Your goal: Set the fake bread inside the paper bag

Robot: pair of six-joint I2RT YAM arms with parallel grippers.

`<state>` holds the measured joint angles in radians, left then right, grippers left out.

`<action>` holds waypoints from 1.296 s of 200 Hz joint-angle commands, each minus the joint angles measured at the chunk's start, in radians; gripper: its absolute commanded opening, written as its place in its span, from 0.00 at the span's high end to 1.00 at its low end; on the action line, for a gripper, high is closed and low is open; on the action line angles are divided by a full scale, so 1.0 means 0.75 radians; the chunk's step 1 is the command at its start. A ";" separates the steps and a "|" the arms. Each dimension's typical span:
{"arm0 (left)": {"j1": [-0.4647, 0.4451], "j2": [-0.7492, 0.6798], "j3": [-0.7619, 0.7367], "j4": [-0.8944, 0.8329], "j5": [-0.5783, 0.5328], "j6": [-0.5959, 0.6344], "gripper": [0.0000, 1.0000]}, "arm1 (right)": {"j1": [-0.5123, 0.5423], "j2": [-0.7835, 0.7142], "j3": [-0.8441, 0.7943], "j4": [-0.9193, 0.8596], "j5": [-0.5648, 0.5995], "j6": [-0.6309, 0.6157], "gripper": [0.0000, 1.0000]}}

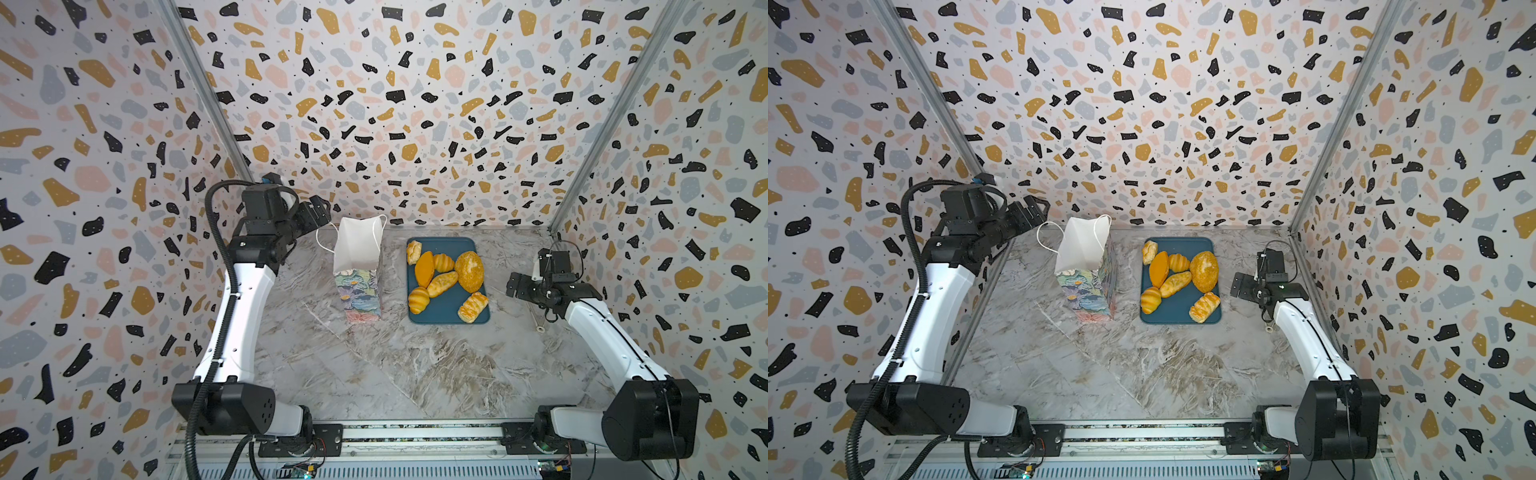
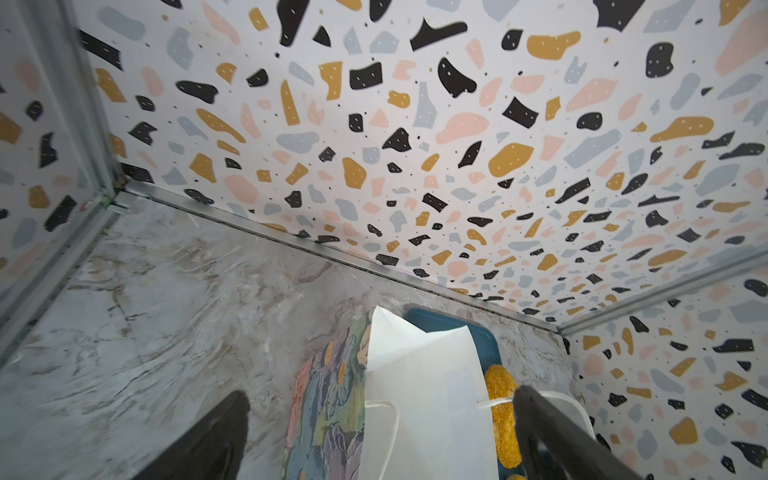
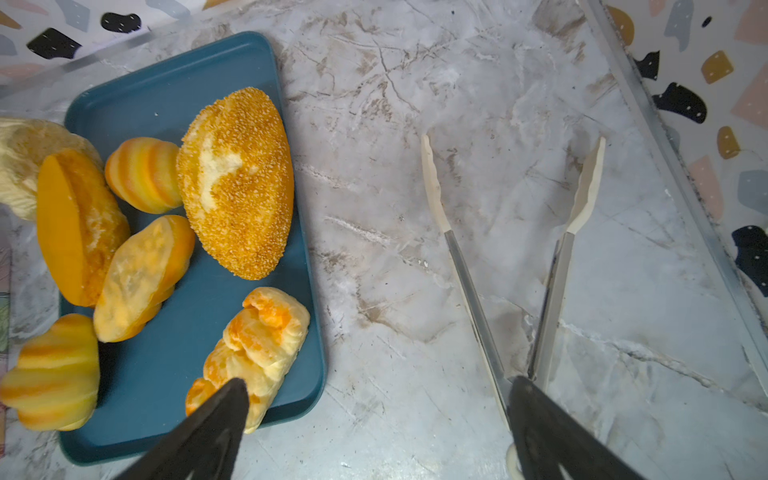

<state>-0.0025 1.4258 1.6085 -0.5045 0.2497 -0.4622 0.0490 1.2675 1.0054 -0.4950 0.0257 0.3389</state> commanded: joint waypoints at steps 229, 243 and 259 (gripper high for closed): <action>0.072 -0.154 -0.559 0.657 0.312 0.072 0.61 | -0.096 -0.257 -0.044 -0.033 -0.007 -0.081 0.01; 0.082 -0.167 -0.574 0.641 0.297 0.073 0.61 | -0.097 -0.239 -0.044 -0.037 -0.018 -0.080 0.01; 0.093 -0.190 -0.582 0.624 0.266 0.080 0.61 | -0.096 -0.228 -0.040 -0.034 -0.020 -0.075 0.01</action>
<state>0.0494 1.3224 1.1908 -0.0574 0.4702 -0.4122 -0.0200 1.0893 0.9493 -0.5076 0.0158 0.2855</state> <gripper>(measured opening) 0.393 0.988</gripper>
